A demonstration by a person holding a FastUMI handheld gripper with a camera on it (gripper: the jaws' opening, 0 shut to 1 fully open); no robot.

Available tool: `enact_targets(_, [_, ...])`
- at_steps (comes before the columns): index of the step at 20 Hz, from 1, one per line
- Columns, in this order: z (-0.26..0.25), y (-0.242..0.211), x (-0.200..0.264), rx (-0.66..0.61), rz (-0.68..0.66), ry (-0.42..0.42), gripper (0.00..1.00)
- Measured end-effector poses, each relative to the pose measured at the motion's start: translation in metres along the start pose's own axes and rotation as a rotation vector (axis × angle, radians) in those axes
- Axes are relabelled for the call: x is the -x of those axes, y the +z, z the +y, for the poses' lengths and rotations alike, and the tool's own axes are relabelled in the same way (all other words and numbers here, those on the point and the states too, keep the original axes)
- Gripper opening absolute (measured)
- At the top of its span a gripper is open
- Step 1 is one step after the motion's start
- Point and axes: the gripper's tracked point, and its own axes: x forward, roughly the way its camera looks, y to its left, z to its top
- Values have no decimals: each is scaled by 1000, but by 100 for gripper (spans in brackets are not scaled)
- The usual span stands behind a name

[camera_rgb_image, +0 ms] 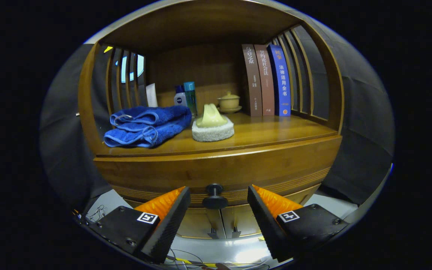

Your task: Pull open the drawer, take out the items inside it, and place them on the countertop above the cabinet.

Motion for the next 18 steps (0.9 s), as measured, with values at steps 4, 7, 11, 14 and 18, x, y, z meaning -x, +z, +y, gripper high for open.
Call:
enact_targets(4, [-11,61,45,30,-124,-42,100])
enact_targets(7, [-10,117,88,51,-244,-43,100])
enact_targets(11, [0,168,148,31,-305,3,99])
enact_targets(14, [6,195,176,26,-327,22,99])
enact_targets(18, [10,204,200,15,-299,34,99])
